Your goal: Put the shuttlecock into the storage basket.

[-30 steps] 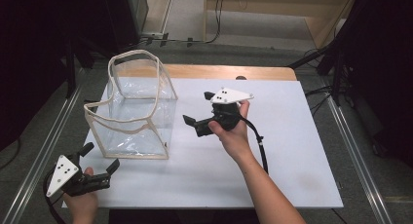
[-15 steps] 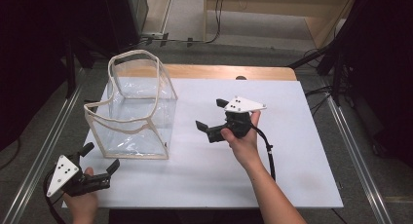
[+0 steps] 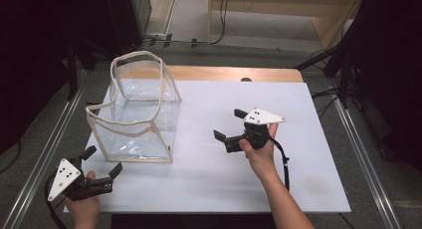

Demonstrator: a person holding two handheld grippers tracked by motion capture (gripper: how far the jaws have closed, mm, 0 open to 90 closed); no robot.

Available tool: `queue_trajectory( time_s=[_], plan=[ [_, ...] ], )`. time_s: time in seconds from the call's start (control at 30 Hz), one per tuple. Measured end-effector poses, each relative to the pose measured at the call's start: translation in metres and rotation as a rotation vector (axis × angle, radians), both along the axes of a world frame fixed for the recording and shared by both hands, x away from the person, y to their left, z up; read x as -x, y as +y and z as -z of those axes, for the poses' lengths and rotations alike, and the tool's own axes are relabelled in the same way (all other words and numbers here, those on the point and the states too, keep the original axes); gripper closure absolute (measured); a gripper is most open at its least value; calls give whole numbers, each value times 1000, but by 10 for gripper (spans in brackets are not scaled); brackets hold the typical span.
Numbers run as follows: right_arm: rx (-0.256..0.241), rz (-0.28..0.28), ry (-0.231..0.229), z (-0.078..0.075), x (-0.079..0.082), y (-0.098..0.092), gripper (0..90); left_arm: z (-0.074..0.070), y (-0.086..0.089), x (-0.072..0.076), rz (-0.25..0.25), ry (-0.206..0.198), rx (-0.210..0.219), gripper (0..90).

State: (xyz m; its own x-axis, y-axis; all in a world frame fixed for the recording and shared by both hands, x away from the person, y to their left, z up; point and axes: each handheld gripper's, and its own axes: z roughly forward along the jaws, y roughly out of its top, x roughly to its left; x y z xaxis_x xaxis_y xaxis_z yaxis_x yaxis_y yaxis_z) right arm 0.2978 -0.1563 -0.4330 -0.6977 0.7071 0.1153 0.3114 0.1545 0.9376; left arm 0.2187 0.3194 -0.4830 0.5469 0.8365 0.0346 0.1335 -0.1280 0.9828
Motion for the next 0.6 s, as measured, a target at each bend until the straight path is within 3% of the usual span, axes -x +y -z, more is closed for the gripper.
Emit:
queue_trajectory(
  time_s=[0.6],
  plan=[
    [-9, 59, -2, 28, 22, -40, 0, 0, -1, 0, -3, 2, -12, 0]
  ],
)
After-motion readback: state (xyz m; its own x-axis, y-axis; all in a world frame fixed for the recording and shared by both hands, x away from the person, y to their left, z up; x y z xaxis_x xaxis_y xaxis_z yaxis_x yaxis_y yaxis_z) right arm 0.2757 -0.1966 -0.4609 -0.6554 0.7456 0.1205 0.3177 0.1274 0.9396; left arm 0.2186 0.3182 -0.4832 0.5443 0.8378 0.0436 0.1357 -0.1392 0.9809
